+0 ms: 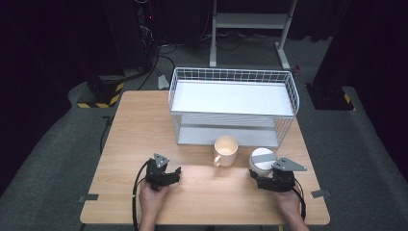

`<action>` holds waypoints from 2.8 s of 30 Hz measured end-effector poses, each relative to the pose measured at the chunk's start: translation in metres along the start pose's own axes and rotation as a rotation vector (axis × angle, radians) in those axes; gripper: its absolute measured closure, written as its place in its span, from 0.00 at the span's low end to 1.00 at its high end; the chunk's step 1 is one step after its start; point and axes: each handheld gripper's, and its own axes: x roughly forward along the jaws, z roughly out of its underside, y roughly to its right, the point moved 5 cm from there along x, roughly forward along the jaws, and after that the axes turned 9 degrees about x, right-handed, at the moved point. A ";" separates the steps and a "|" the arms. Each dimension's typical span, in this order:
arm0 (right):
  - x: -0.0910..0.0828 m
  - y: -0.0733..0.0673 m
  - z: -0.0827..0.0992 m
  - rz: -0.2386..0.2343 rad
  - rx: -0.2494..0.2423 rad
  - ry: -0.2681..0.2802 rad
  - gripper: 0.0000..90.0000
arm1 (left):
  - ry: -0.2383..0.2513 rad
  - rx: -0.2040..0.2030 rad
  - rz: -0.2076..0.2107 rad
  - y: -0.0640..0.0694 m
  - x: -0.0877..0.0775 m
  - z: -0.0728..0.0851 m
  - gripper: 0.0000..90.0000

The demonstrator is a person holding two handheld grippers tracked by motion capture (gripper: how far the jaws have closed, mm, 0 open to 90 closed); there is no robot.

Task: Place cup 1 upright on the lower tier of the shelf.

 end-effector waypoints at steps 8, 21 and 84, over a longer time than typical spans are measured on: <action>0.002 0.006 -0.006 0.006 0.025 0.006 0.21 | 0.002 0.001 0.000 0.000 0.000 0.000 0.26; 0.007 0.015 -0.021 0.019 0.041 0.010 0.21 | 0.000 0.000 0.000 0.000 0.000 0.000 0.26; 0.070 0.047 -0.065 0.151 0.071 0.035 0.21 | 0.001 -0.001 0.002 0.001 -0.001 0.000 0.26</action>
